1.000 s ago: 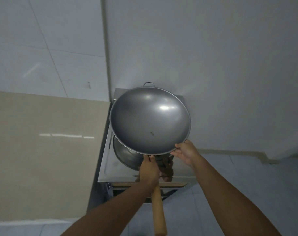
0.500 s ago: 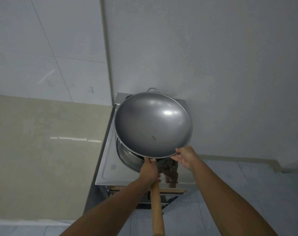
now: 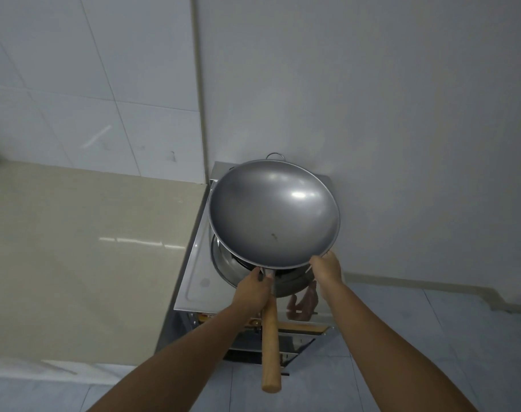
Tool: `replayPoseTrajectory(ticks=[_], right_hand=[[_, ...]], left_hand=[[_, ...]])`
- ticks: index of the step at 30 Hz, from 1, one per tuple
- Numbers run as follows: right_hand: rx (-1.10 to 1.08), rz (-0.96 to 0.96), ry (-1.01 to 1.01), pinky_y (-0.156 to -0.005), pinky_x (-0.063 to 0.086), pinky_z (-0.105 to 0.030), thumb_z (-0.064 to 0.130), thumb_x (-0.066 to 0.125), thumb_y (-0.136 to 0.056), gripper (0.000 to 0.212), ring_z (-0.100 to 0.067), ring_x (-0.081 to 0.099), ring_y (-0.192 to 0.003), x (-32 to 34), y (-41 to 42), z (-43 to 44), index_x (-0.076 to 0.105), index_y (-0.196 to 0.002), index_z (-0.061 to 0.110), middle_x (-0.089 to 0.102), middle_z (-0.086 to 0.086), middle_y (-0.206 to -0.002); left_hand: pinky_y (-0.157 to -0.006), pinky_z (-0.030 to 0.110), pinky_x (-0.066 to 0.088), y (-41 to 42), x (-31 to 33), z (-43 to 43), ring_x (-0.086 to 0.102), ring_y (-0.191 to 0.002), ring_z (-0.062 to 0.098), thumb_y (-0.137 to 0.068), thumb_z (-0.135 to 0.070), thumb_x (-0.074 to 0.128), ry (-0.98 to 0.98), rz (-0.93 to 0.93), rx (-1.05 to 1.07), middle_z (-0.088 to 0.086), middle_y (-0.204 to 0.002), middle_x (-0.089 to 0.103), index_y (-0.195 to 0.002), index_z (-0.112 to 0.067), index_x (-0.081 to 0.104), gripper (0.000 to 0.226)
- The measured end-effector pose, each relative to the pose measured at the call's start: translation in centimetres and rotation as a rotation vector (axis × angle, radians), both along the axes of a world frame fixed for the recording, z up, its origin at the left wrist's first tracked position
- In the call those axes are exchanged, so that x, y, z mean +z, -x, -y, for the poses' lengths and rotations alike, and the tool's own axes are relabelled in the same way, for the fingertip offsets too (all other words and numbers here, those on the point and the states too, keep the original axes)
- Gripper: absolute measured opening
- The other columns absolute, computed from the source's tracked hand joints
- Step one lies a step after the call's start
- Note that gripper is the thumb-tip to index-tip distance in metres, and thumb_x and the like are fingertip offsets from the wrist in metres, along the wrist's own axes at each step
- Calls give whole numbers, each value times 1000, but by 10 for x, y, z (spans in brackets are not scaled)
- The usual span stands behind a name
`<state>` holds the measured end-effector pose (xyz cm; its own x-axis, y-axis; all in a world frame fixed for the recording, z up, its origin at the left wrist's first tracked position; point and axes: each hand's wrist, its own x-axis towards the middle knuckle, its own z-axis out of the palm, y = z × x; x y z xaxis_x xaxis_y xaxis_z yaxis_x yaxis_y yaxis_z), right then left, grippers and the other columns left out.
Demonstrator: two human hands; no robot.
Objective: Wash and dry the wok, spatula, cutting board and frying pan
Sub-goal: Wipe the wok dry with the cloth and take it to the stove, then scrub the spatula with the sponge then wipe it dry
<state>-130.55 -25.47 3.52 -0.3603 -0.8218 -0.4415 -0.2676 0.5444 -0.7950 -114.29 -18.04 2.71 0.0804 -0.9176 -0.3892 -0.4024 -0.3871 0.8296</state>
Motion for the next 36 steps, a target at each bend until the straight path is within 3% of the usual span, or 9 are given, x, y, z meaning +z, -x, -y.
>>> replayPoseTrajectory(ticks=[3, 6, 8, 10, 14, 17, 20, 23, 36], right_hand=[[66, -197, 28, -97, 43, -47, 18, 48, -80, 49, -38, 52, -111, 5, -10, -4, 49, -128, 14, 54, -14, -124], [172, -394, 110, -110, 32, -48, 20, 50, -87, 59, -41, 35, -131, 16, -25, -8, 37, -144, 12, 32, -14, -150], [316, -478, 127, -114, 27, -50, 24, 48, -89, 60, -38, 27, -138, 25, -39, -8, 34, -145, 11, 23, -12, -156], [480, -555, 113, -117, 20, -51, 28, 44, -93, 62, -37, 18, -144, 31, -60, -6, 27, -150, 12, 13, -10, -161], [743, -711, 147, -119, 11, -52, 34, 39, -98, 61, -36, 5, -148, 42, -121, -8, 20, -154, 16, 3, -5, -163], [923, -730, 153, -119, 2, -52, 35, 32, -101, 59, -33, -2, -149, 41, -179, -15, 16, -155, 16, 2, -3, -163], [1096, -768, 146, -118, 6, -56, 36, 29, -101, 57, -33, 5, -148, 38, -246, -25, 22, -152, 12, 10, -4, -162], [1238, -777, 137, -119, 4, -53, 36, 27, -101, 58, -31, 2, -149, 32, -317, -41, 18, -154, 13, 7, -4, -163], [1594, -716, 255, -118, 7, -50, 33, 28, -100, 56, -31, 3, -149, 23, -623, -138, 23, -152, 12, 5, -5, -163]], left_hand=[[-81, 38, 57, -9, 3, -2, 65, -83, 23, -101, -27, 43, 28, 82, -72, 9, -90, 66, -108, -16, 58, 20], [-77, 36, 58, -22, 9, -4, 63, -73, 16, -99, -28, 44, 90, 175, -84, 4, -89, 67, -102, -19, 61, 19], [-80, 33, 56, -38, 14, -2, 64, -86, 14, -100, -30, 43, 160, 292, -59, 3, -101, 67, -115, -19, 60, 25], [-94, 37, 50, -62, 19, 1, 59, -111, 19, -101, -32, 41, 214, 422, -52, 4, -125, 60, -136, -20, 50, 38], [-109, 41, 36, -124, 27, 0, 41, -136, 24, -102, -35, 39, 178, 641, -72, 6, -150, 41, -148, -15, 33, 50], [-116, 40, 26, -176, 27, -12, 27, -145, 23, -103, -39, 35, 109, 739, -51, 7, -157, 29, -153, -11, 23, 58], [-116, 40, 25, -234, 27, -30, 23, -146, 22, -104, -40, 32, 56, 795, -5, 7, -159, 27, -153, -10, 21, 59], [-115, 40, 26, -301, 24, -57, 22, -146, 23, -104, -41, 30, 13, 836, 65, 8, -158, 26, -153, -10, 21, 59], [-119, 44, 19, -586, 12, -209, 17, -148, 26, -105, -41, 26, -244, 872, 331, 9, -161, 20, -154, -10, 16, 59]])
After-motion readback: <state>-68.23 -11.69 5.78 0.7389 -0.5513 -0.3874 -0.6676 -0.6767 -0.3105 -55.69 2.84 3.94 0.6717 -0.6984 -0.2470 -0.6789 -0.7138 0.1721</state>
